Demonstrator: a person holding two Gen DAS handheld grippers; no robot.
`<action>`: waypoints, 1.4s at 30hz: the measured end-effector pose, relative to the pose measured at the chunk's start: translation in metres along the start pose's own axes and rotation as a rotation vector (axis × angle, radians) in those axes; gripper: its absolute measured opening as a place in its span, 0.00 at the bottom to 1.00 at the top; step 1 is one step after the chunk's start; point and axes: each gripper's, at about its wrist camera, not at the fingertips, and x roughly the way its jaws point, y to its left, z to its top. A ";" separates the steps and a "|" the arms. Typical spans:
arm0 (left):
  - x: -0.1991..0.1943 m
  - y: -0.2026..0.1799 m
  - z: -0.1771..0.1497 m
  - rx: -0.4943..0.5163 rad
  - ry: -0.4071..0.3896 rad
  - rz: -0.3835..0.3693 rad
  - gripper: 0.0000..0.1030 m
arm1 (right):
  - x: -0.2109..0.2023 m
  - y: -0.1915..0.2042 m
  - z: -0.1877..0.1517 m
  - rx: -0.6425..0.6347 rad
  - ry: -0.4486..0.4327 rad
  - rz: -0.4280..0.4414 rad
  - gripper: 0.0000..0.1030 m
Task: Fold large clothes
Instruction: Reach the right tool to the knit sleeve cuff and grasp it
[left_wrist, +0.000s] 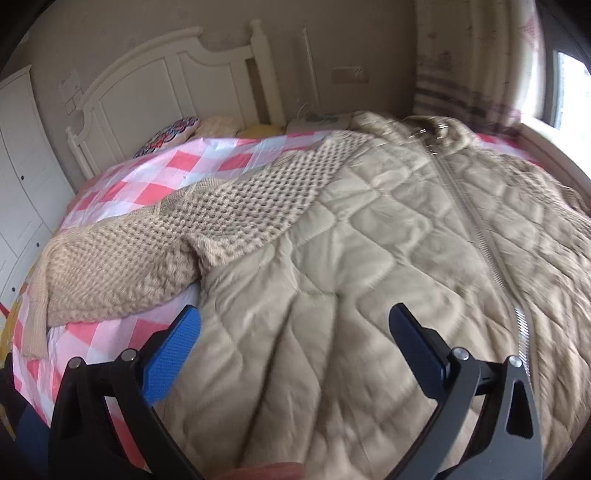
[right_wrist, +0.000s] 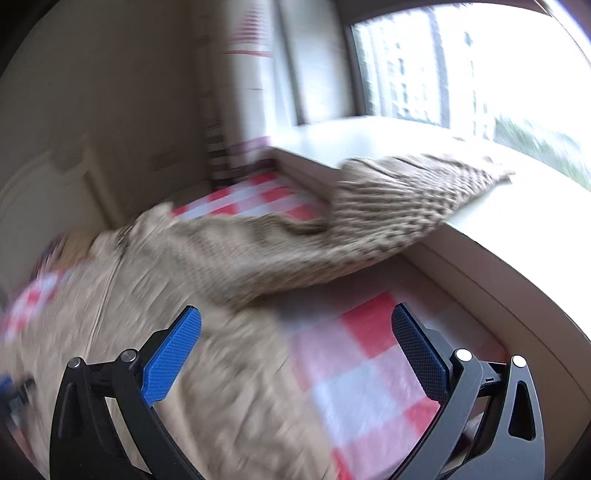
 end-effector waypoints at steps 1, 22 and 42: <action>0.010 0.002 0.002 -0.011 0.013 0.006 0.98 | 0.011 -0.012 0.011 0.065 0.000 0.000 0.96; 0.050 0.023 -0.009 -0.138 0.099 -0.131 0.98 | 0.051 0.174 0.014 -0.775 -0.259 0.035 0.22; 0.050 0.023 -0.010 -0.141 0.098 -0.135 0.98 | 0.105 -0.006 0.017 0.299 0.352 0.515 0.75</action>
